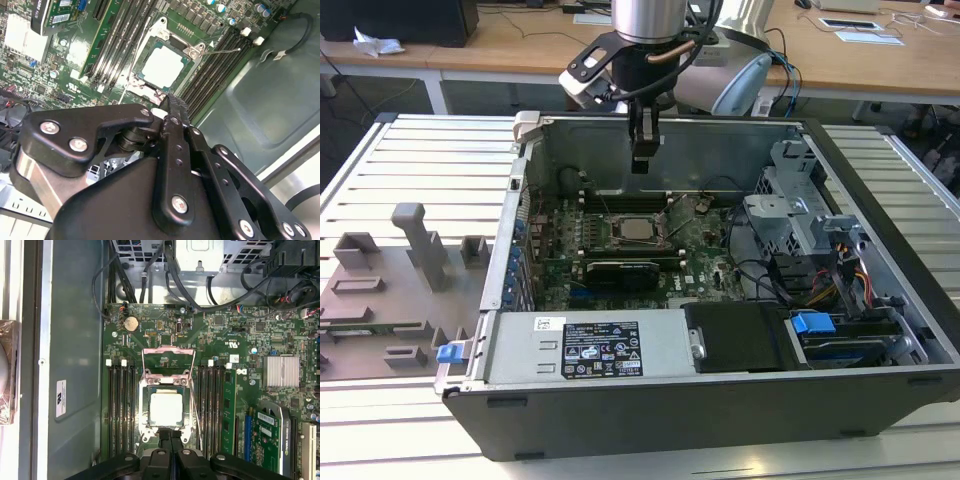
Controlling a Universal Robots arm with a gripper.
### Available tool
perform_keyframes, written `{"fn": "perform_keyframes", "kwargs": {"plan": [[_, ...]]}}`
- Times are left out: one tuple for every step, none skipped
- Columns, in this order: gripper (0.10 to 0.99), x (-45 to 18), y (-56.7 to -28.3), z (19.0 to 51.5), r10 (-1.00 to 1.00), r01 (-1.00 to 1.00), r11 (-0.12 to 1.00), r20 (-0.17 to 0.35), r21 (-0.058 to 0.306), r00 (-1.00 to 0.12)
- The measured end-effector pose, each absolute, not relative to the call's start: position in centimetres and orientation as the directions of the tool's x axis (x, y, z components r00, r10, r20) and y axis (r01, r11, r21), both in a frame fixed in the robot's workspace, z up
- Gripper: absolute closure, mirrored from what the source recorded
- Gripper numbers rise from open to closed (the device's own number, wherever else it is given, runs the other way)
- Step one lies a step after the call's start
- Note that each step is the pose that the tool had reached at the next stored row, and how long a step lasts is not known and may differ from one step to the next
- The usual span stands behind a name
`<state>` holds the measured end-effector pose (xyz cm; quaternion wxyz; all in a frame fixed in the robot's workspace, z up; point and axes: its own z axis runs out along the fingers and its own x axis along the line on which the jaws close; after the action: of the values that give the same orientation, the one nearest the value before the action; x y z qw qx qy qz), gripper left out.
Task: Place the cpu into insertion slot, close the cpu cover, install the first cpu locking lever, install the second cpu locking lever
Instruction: 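Close the cpu cover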
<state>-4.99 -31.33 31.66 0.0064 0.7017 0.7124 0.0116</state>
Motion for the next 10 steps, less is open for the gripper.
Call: {"fn": "perform_keyframes", "kwargs": {"plan": [[0.980, -4.8, -31.3, 31.7, 1.000, 1.000, 0.015, 0.007, 0.025, -0.015], [0.980, -4.5, -31.3, 31.7, 1.000, 1.000, 0.015, 0.007, 0.025, -0.015], [0.980, -4.0, -31.3, 31.7, 1.000, 1.000, 0.015, 0.007, 0.025, -0.015], [0.980, -3.2, -31.3, 31.7, 1.000, 1.000, 0.015, 0.007, 0.025, -0.015], [0.980, -2.8, -31.3, 31.7, 1.000, 1.000, 0.015, 0.007, 0.024, -0.015], [0.980, -2.5, -31.3, 31.7, 1.000, 1.000, 0.015, 0.007, 0.024, -0.015], [0.980, -2.1, -31.3, 31.7, 1.000, 1.000, 0.015, 0.007, 0.024, -0.015], [0.980, -1.8, -31.3, 31.7, 1.000, 1.000, 0.015, 0.007, 0.023, -0.015], [0.980, -1.3, -31.3, 31.7, 1.000, 1.000, 0.015, 0.007, 0.022, -0.015], [0.980, -0.9, -31.3, 31.7, 1.000, 1.000, 0.015, 0.007, 0.022, -0.015]]}}
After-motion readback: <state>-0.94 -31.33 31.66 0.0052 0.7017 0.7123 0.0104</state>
